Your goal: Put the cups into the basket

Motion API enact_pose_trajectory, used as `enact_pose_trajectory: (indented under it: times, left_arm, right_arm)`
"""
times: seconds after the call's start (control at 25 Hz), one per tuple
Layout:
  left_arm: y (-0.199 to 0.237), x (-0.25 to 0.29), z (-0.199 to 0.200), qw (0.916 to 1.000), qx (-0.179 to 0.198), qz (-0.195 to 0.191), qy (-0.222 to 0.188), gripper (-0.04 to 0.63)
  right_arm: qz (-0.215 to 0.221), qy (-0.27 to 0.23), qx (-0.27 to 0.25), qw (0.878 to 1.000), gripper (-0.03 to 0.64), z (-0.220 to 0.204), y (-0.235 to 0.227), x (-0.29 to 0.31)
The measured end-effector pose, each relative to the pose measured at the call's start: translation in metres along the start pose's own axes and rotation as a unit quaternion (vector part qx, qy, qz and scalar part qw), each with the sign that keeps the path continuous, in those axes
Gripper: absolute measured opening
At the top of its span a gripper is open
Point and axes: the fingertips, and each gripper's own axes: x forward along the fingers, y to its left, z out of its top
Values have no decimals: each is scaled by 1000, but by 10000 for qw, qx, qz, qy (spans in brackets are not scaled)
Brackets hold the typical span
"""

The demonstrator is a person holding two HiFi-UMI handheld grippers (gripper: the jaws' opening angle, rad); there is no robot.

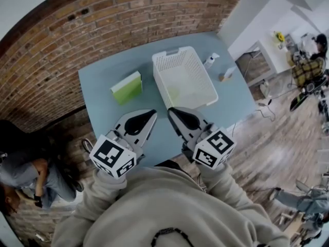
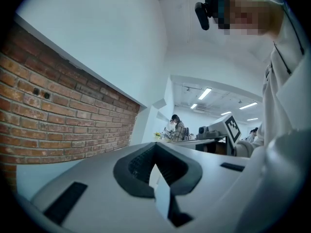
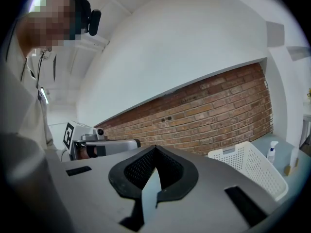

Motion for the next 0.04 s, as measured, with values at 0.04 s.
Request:
enact_pose_trajectory:
  times: [0.04]
  left_arm:
    - [1, 0, 0, 10000, -2, 15, 15, -5]
  right_arm:
    - [4, 8, 2, 10000, 9, 0, 0, 1]
